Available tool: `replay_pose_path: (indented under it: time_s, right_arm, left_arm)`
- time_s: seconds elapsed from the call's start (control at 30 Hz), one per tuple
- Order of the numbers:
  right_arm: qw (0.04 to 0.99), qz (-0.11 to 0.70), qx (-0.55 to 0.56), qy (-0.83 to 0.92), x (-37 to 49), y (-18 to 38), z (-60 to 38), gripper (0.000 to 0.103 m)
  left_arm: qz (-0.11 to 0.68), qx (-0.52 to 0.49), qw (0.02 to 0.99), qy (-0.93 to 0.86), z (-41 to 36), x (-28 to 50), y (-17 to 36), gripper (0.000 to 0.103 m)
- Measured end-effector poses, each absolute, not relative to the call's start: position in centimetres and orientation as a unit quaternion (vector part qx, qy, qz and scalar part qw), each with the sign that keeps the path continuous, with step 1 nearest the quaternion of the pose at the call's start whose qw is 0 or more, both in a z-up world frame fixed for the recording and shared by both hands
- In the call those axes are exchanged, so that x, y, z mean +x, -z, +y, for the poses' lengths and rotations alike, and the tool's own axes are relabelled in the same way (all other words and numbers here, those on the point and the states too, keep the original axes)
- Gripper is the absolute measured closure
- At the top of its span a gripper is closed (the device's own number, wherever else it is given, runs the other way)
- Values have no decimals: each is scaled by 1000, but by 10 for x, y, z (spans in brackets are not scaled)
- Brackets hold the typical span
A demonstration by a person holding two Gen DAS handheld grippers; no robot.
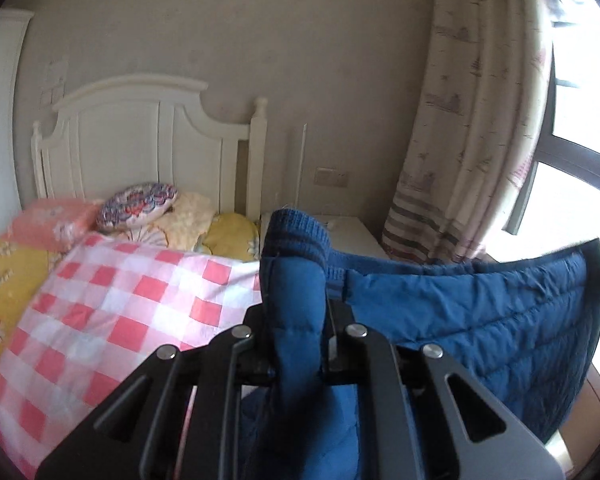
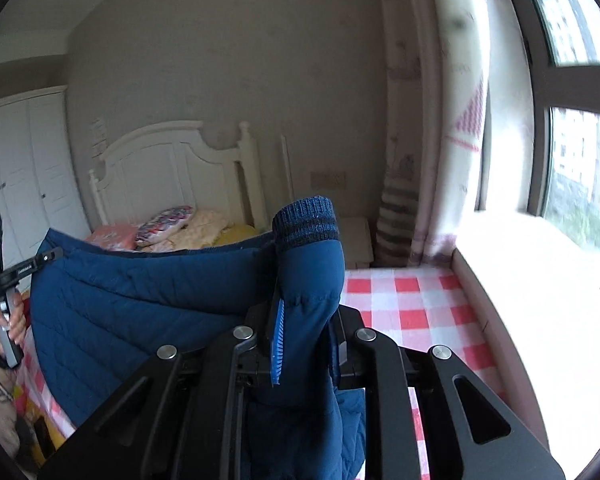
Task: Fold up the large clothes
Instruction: 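Lower the held ribbed hem onto the jacket with both tools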
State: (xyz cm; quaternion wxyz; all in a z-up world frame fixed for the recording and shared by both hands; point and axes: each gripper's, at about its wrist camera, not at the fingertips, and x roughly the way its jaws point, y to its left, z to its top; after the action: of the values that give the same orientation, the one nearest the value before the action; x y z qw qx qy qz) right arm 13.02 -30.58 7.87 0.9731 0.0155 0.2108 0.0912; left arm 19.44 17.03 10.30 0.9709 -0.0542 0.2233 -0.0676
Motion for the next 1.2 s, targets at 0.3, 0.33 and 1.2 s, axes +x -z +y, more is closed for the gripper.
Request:
replay_pose_path:
  time_s: [0.3, 0.33, 1.2]
  right_arm:
    - [917, 398, 25, -3, 259, 88, -320, 84]
    - [910, 412, 40, -7, 265, 104, -325, 84]
    - [920, 391, 25, 14, 248, 59, -320, 62]
  left_arm:
    - [373, 61, 926, -21, 117, 312, 67, 89]
    - [400, 56, 915, -24, 120, 322, 84, 88]
    - [275, 91, 955, -68, 122, 284, 12, 3]
